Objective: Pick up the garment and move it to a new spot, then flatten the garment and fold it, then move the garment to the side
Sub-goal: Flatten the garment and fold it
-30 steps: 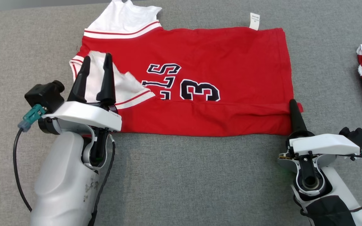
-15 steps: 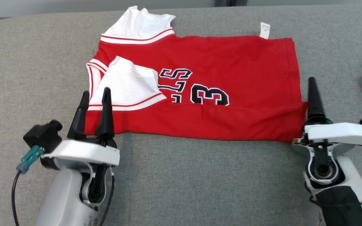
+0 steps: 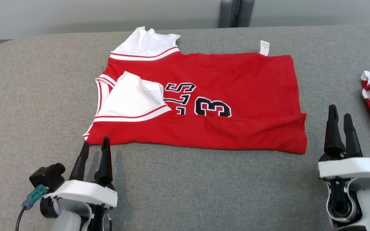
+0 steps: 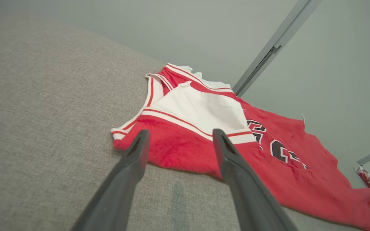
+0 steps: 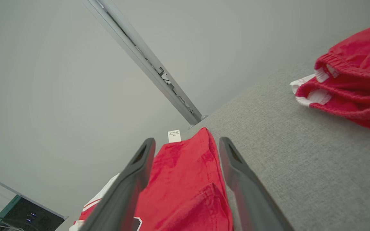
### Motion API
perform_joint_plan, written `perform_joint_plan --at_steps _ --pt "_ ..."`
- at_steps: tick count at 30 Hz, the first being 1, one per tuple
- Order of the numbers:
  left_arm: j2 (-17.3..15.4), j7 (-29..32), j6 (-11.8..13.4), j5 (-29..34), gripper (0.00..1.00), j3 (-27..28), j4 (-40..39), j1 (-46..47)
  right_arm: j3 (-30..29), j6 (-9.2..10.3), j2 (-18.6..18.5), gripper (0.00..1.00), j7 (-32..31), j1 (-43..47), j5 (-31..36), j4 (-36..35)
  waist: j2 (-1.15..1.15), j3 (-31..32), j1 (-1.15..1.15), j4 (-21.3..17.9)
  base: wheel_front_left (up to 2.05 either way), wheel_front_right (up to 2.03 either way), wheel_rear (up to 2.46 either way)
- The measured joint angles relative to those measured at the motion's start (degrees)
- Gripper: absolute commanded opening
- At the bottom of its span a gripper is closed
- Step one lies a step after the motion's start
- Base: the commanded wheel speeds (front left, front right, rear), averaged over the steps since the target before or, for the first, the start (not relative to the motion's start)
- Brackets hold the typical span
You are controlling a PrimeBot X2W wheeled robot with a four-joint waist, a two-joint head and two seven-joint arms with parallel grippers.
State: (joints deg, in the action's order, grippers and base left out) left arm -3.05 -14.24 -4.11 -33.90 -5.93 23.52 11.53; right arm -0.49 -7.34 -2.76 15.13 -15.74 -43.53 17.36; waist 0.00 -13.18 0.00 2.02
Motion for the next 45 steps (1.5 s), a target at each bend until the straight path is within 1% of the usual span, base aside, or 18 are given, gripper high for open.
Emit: perform_joint_plan --at_steps 3,10,16,17,20,21,22,23,24,25,26,27,32,36,45 --pt "-0.30 2.15 0.38 -0.85 1.00 0.16 1.76 -0.30 -0.14 -0.07 0.00 1.00 -0.52 1.92 2.49 -1.55 0.00 0.60 0.00 -0.40 0.00 0.00 0.00" --pt "-0.78 6.67 2.00 -4.63 1.00 2.63 6.56 1.10 0.21 -0.08 -0.01 1.00 -2.85 4.46 9.04 -4.22 0.00 0.77 0.00 -1.69 0.00 0.00 0.00" --pt "-2.48 9.20 2.74 -6.50 1.00 4.44 10.74 5.12 1.14 -0.08 0.01 1.00 -5.15 5.39 12.80 -6.66 0.00 -0.23 0.00 -3.06 0.00 0.00 0.00" --pt "-3.05 10.73 3.19 -7.03 1.00 4.69 12.40 6.31 1.38 -0.08 0.00 1.00 -5.75 5.77 13.68 -7.23 0.00 -0.59 0.00 -3.56 0.00 0.00 0.00" --pt "-4.10 12.18 3.72 -7.15 1.00 4.78 14.21 8.06 1.68 -0.08 -0.01 1.00 -6.54 5.82 14.78 -7.86 0.00 -1.07 0.00 -4.27 0.00 0.00 0.00" --pt "-4.34 12.54 3.80 -7.15 0.98 4.79 14.71 8.59 1.79 -0.08 -0.01 1.00 -6.88 5.88 15.24 -7.95 0.00 -1.20 0.00 -4.49 0.00 0.00 0.00" --pt "-4.55 12.56 3.87 -7.16 0.85 4.82 15.10 9.06 2.02 -0.08 0.00 1.00 -7.14 6.04 15.90 -8.14 0.00 -1.31 0.00 -4.68 0.00 0.00 0.00" --pt "-4.74 12.74 3.83 -7.16 0.60 4.78 15.44 9.41 2.25 -0.08 -0.01 1.00 -7.77 6.22 16.42 -8.21 0.00 -1.39 0.00 -4.84 0.00 0.00 0.00" --pt "-4.90 13.06 3.66 -7.16 0.44 4.61 15.82 9.73 2.53 -0.08 0.00 1.00 -8.39 6.45 16.95 -8.18 0.00 -1.43 0.00 -4.97 0.00 0.00 0.00" --pt "-5.04 13.18 3.55 -7.15 0.30 4.41 16.05 9.98 2.77 -0.08 0.01 1.00 -8.96 6.73 17.46 -8.16 0.00 -1.42 0.00 -5.06 0.00 0.00 0.00" --pt "-5.12 13.21 3.39 -7.01 0.05 4.08 16.15 10.13 2.92 -0.08 0.00 1.00 -9.55 6.93 17.89 -8.05 0.00 -1.37 0.00 -5.09 0.00 0.00 0.00" --pt "-5.15 13.21 3.24 -6.86 0.00 3.77 16.19 10.16 3.02 -0.08 0.00 1.00 -10.38 6.99 18.37 -7.75 0.00 -1.31 0.00 -5.11 0.00 0.00 0.00" --pt "-4.94 12.34 2.59 -5.95 0.00 2.56 15.77 10.14 3.25 -0.08 0.00 1.00 -13.32 7.50 21.05 -4.81 0.00 -0.89 0.00 -4.63 0.00 0.00 0.00" --pt "-4.97 11.24 2.26 -5.30 0.00 1.72 14.23 10.06 2.71 -0.08 -0.02 1.00 -14.13 6.64 23.04 -0.80 0.00 -0.53 0.00 -3.70 0.00 0.00 0.00" --pt "-4.53 10.62 2.26 -4.77 0.00 0.42 9.11 8.77 3.78 -0.08 0.02 1.00 -14.58 0.55 21.37 10.43 0.00 -0.25 0.00 -1.71 0.00 0.00 0.00"
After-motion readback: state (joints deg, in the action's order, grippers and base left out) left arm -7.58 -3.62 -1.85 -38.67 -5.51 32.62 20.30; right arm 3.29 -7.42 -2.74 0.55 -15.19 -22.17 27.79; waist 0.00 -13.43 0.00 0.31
